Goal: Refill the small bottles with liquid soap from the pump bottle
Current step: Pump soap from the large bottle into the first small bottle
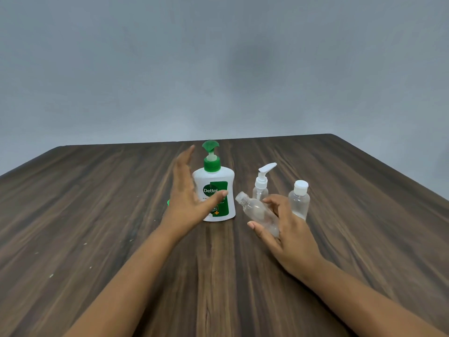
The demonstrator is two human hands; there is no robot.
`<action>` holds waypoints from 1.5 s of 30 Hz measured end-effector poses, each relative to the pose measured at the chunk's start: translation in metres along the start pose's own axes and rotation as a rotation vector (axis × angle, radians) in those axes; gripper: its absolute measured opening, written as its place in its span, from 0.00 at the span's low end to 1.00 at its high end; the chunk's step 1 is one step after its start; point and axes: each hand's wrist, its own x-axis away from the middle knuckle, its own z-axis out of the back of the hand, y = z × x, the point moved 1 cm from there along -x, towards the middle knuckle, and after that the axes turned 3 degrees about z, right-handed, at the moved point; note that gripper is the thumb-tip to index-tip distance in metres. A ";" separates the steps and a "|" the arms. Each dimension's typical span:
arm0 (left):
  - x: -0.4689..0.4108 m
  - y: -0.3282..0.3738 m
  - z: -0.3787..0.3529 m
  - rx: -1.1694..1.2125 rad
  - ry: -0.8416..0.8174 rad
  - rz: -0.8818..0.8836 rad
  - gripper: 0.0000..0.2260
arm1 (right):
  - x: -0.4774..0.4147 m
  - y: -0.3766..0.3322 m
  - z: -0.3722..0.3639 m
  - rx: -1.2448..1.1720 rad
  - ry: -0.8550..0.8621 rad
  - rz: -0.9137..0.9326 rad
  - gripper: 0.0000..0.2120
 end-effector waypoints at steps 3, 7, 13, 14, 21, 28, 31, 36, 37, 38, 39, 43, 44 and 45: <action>-0.008 0.001 -0.014 -0.058 0.015 -0.048 0.43 | 0.001 0.001 0.002 0.007 0.016 -0.001 0.20; -0.007 0.002 -0.019 -0.084 0.140 0.008 0.43 | 0.000 0.003 0.002 0.016 0.025 -0.006 0.19; 0.004 0.020 -0.013 -0.363 0.331 -0.167 0.45 | -0.006 -0.001 0.002 -0.132 0.137 -0.087 0.18; 0.005 0.023 -0.012 -0.399 0.327 -0.200 0.45 | -0.008 -0.002 0.002 -0.165 0.177 -0.098 0.17; 0.011 0.030 -0.014 -0.483 0.265 -0.245 0.41 | -0.021 -0.022 -0.006 -0.345 0.234 -0.071 0.13; 0.010 0.024 -0.013 -0.407 0.261 -0.298 0.39 | -0.036 -0.032 -0.018 -0.407 0.467 0.005 0.14; 0.010 0.023 -0.015 -0.362 0.264 -0.311 0.38 | -0.035 -0.029 -0.020 -0.430 0.520 0.009 0.13; 0.011 0.025 -0.014 -0.318 0.248 -0.310 0.36 | -0.038 -0.030 -0.020 -0.407 0.537 0.034 0.13; 0.012 0.025 -0.014 -0.307 0.244 -0.308 0.36 | -0.040 -0.030 -0.021 -0.417 0.539 0.033 0.14; 0.012 0.026 -0.014 -0.297 0.242 -0.309 0.35 | -0.043 -0.031 -0.022 -0.435 0.545 0.025 0.16; 0.012 0.027 -0.014 -0.288 0.242 -0.310 0.34 | -0.046 -0.032 -0.022 -0.460 0.556 0.011 0.18; 0.013 0.029 -0.013 -0.261 0.242 -0.310 0.33 | -0.052 -0.032 -0.029 -0.537 0.640 0.036 0.21; 0.014 0.030 -0.013 -0.245 0.240 -0.313 0.32 | -0.051 -0.032 -0.031 -0.547 0.655 0.050 0.20; 0.016 0.031 -0.013 -0.222 0.238 -0.312 0.31 | -0.050 -0.032 -0.033 -0.559 0.664 0.055 0.19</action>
